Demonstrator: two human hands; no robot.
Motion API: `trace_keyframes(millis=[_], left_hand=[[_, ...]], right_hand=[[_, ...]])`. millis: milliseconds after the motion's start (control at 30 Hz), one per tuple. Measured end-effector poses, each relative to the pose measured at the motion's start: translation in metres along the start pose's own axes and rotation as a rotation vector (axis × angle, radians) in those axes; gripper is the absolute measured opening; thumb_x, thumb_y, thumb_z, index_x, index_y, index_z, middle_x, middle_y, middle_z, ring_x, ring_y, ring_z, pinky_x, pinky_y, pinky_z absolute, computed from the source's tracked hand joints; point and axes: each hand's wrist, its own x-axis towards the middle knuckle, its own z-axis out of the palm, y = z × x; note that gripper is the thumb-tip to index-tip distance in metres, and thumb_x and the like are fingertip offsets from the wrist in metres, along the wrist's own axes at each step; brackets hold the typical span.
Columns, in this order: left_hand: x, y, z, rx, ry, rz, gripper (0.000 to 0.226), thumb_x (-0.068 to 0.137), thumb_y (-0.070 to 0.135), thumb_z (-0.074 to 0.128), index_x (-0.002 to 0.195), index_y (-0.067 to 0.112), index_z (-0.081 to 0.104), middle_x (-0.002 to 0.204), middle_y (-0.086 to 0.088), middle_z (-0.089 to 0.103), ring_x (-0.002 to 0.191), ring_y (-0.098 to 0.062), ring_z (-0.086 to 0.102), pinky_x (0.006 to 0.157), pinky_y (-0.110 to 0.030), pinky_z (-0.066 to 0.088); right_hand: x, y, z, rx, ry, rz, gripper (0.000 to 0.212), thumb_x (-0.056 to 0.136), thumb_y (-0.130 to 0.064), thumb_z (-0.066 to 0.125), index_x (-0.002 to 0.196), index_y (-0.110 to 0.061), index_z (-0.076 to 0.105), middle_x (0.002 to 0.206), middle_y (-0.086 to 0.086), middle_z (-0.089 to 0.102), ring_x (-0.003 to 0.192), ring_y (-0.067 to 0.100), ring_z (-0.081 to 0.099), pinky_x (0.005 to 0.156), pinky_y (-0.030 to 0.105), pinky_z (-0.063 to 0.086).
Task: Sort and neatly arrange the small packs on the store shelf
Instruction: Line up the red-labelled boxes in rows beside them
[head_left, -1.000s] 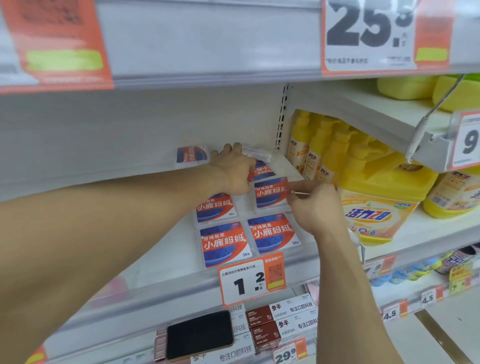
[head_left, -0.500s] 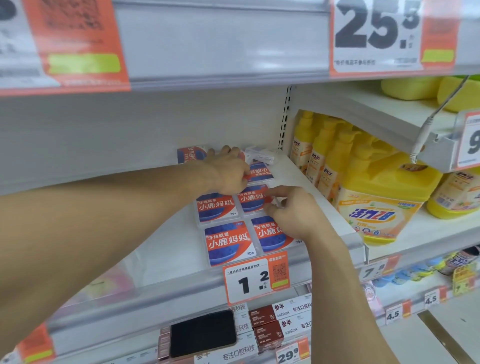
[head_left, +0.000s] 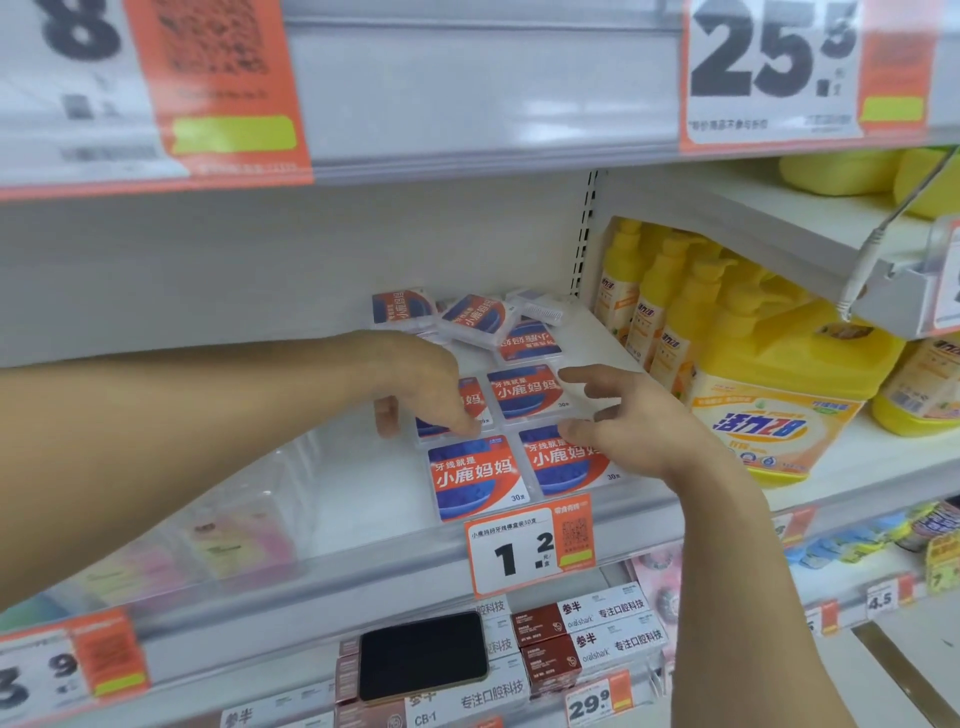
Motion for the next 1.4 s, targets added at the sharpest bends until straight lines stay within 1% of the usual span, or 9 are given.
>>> trace_keyframes(millis=[133, 267, 533, 700, 933, 1133, 1233, 1300, 1400], left_hand=[[-0.003, -0.004, 0.012, -0.174, 0.021, 0.025, 0.06, 0.085, 0.045, 0.066, 0.137, 0.024, 0.043, 0.127, 0.001, 0.058, 0.095, -0.021, 0.066, 0.066, -0.028, 0.057], [-0.009, -0.003, 0.021, -0.324, 0.028, 0.056, 0.054, 0.089, 0.037, 0.065, 0.136, 0.023, 0.043, 0.126, -0.002, 0.06, 0.085, -0.021, 0.07, 0.071, -0.03, 0.061], [-0.027, -0.004, 0.034, -0.311, 0.159, 0.094, 0.058, 0.089, 0.038, 0.065, 0.14, 0.023, 0.041, 0.133, -0.001, 0.058, 0.101, -0.021, 0.067, 0.084, -0.036, 0.059], [-0.035, -0.002, 0.043, -0.293, 0.233, 0.108, 0.058, 0.092, 0.042, 0.059, 0.143, 0.025, 0.038, 0.14, 0.0, 0.053, 0.115, -0.021, 0.061, 0.091, -0.036, 0.053], [-0.039, -0.001, 0.042, -0.307, 0.201, 0.109, 0.06, 0.09, 0.04, 0.062, 0.143, 0.025, 0.039, 0.14, 0.0, 0.053, 0.116, -0.021, 0.061, 0.093, -0.038, 0.054], [-0.041, 0.001, 0.042, -0.35, 0.194, 0.071, 0.063, 0.085, 0.038, 0.069, 0.14, 0.025, 0.042, 0.138, -0.001, 0.054, 0.115, -0.022, 0.062, 0.093, -0.04, 0.055], [-0.036, 0.001, 0.04, -0.346, 0.18, 0.066, 0.059, 0.086, 0.039, 0.068, 0.138, 0.025, 0.043, 0.135, -0.001, 0.056, 0.112, -0.023, 0.062, 0.091, -0.04, 0.056], [-0.032, 0.002, 0.037, -0.34, 0.254, 0.066, 0.057, 0.088, 0.041, 0.066, 0.137, 0.024, 0.043, 0.133, -0.001, 0.057, 0.108, -0.023, 0.063, 0.089, -0.039, 0.056], [-0.025, 0.004, 0.025, -0.336, 0.441, 0.08, 0.051, 0.091, 0.04, 0.061, 0.135, 0.022, 0.045, 0.127, -0.001, 0.059, 0.098, -0.019, 0.064, 0.071, -0.028, 0.055]], right_hand=[[0.001, -0.004, 0.005, -0.009, -0.091, 0.017, 0.054, 0.09, -0.016, 0.069, 0.138, -0.033, 0.051, 0.114, -0.007, 0.059, 0.093, 0.013, 0.067, 0.075, 0.033, 0.062], [0.002, -0.008, 0.008, -0.043, -0.112, 0.047, 0.055, 0.09, -0.014, 0.068, 0.138, -0.035, 0.05, 0.114, -0.005, 0.06, 0.09, 0.012, 0.067, 0.078, 0.036, 0.062], [0.001, -0.003, 0.008, -0.041, -0.058, 0.03, 0.049, 0.089, -0.017, 0.069, 0.135, -0.028, 0.056, 0.111, -0.003, 0.062, 0.096, 0.016, 0.068, 0.086, 0.038, 0.06], [0.002, -0.002, 0.01, -0.04, -0.056, 0.032, 0.048, 0.089, -0.018, 0.069, 0.134, -0.029, 0.055, 0.111, -0.004, 0.061, 0.093, 0.014, 0.067, 0.078, 0.032, 0.06], [0.003, -0.003, 0.017, -0.109, -0.004, -0.003, 0.041, 0.089, -0.025, 0.068, 0.127, -0.032, 0.053, 0.112, -0.005, 0.06, 0.09, 0.013, 0.065, 0.06, 0.022, 0.053], [0.004, -0.004, 0.021, -0.109, 0.015, 0.023, 0.04, 0.088, -0.028, 0.07, 0.122, -0.035, 0.052, 0.113, -0.005, 0.06, 0.094, 0.016, 0.068, 0.07, 0.029, 0.059], [0.006, -0.009, 0.016, -0.174, -0.015, 0.034, 0.043, 0.086, -0.03, 0.072, 0.123, -0.034, 0.053, 0.107, -0.007, 0.057, 0.085, 0.012, 0.065, 0.068, 0.027, 0.057], [0.012, -0.016, 0.008, -0.237, 0.007, 0.035, 0.046, 0.085, -0.031, 0.073, 0.127, -0.03, 0.054, 0.106, -0.007, 0.053, 0.08, 0.011, 0.061, 0.064, 0.025, 0.055], [0.04, -0.029, 0.003, -0.244, 0.173, -0.015, 0.048, 0.09, -0.029, 0.069, 0.134, -0.024, 0.05, 0.112, -0.002, 0.057, 0.084, 0.016, 0.057, 0.069, 0.03, 0.057]])
